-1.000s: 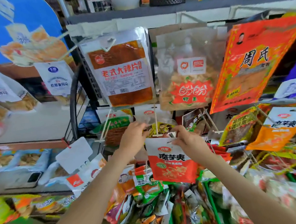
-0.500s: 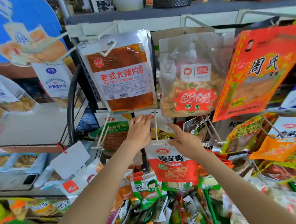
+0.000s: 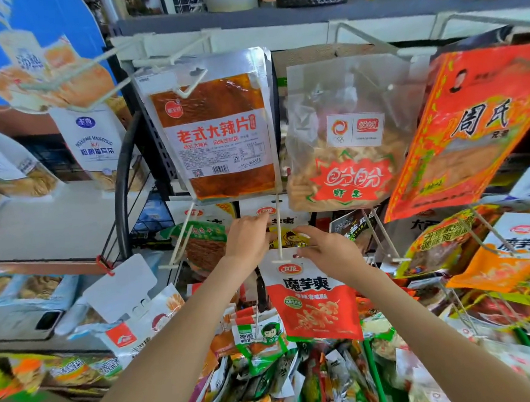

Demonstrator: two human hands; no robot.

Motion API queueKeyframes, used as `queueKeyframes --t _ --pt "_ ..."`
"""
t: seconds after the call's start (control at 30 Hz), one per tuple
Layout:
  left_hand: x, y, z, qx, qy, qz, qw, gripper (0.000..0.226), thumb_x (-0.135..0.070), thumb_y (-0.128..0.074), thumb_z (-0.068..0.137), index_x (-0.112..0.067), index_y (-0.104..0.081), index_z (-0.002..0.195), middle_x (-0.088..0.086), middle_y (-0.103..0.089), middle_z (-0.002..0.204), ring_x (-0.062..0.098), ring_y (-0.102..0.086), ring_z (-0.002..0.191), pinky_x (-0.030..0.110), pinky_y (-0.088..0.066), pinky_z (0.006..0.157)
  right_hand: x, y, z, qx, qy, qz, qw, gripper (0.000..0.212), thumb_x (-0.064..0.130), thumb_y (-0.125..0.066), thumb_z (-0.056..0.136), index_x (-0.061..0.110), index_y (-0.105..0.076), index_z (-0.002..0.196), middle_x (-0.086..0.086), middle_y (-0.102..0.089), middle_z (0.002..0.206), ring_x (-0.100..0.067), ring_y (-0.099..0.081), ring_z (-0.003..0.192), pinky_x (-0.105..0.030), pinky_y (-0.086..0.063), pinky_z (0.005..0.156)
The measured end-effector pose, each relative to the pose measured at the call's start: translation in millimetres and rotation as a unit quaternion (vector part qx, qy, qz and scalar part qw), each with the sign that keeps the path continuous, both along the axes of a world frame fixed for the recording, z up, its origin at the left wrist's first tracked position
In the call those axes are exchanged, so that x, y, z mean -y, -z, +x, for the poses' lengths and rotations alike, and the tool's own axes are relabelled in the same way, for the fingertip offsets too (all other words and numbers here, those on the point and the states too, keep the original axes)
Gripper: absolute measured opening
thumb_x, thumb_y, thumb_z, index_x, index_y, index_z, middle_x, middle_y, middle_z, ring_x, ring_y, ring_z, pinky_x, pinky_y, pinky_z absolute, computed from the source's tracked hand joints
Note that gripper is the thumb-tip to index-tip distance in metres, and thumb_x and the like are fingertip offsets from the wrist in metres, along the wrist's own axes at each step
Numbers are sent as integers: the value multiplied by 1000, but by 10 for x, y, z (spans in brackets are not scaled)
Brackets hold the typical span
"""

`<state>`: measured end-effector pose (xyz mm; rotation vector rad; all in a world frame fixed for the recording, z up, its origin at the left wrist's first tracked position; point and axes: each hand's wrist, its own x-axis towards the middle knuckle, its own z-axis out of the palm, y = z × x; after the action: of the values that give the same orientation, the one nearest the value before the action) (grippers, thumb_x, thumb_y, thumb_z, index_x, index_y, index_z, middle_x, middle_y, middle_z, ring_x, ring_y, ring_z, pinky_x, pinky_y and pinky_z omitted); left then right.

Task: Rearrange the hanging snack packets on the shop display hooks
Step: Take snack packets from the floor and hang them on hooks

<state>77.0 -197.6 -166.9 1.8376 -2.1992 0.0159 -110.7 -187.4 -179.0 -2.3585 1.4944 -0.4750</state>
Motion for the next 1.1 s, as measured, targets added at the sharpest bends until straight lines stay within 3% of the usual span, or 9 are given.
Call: queueKeyframes --t 0.13,0.3,0.37,0.5,0.63,0.73,0.83,0.97,1.1 --pt "-263 -90 -88 -36 -40 -50 997 35 -15 -55 90 -10 -50 125 7 -62 106 27 -58 96 40 -48 83 -114 27 -96 24 8 -17 1000 49 38 -52 92 27 -35 137 3 -67 80 -8 -44 47 -24 -35 43" --pt "-741 -21 -192 -125 -55 -215 967 39 13 -62 70 -3 -57 105 11 -58 95 29 -56 88 37 -49 75 -267 178 -345 96 16 -11 995 39 28 -55 92 18 -45 129 7 -52 62 -4 -41 48 -20 -31 46" --pt "-851 37 -202 -168 -29 -258 951 33 10 -51 79 -6 -54 108 12 -58 97 27 -53 93 38 -48 81 -274 221 -460 103 13 3 995 25 23 -56 92 13 -59 114 2 -60 74 -7 -50 63 -17 -36 57" --pt "-1024 32 -437 -188 129 -304 925 25 0 -42 87 -10 -53 107 11 -60 97 20 -51 96 32 -45 88 -317 333 -671 85 20 -40 995 11 18 -60 89 9 -66 90 -6 -61 75 -21 -55 73 -35 -44 64" --pt "-999 91 -949 -165 222 -213 937 24 -6 -49 88 -5 -57 111 8 -63 102 18 -57 98 25 -45 88 -425 317 -876 74 54 -92 991 13 19 -60 83 8 -67 83 8 -49 60 -14 -50 55 -23 -28 55" --pt "-744 165 -1285 -129 136 -125 974 39 -8 -52 91 0 -48 129 13 -55 127 25 -51 119 33 -40 103 -448 367 -1123 78 55 -84 992 13 20 -56 82 12 -64 75 1 -58 61 -21 -49 58 -28 -32 61" --pt "-411 156 -1476 -73 49 -62 994 55 -11 -46 96 0 -23 144 15 -30 149 27 -29 137 34 -21 114 -438 403 -1378 82 69 -66 992 16 22 -55 84 11 -64 75 2 -57 65 -13 -40 63 -29 -27 65" --pt "-17 103 -1628 -12 -52 -47 997 53 -21 -48 97 -3 -27 142 13 -38 140 28 -36 127 36 -33 108 -379 313 -1634 84 29 -50 995 13 21 -56 90 18 -63 79 22 -43 63 3 -36 63 -29 -27 70" --pt "91 119 -1729 -37 -140 -18 989 53 -32 -53 94 -1 -38 134 14 -44 133 30 -40 123 38 -34 103 -293 221 -1802 80 5 -33 996 12 21 -54 92 18 -64 86 4 -58 74 -12 -41 73 -29 -31 72"
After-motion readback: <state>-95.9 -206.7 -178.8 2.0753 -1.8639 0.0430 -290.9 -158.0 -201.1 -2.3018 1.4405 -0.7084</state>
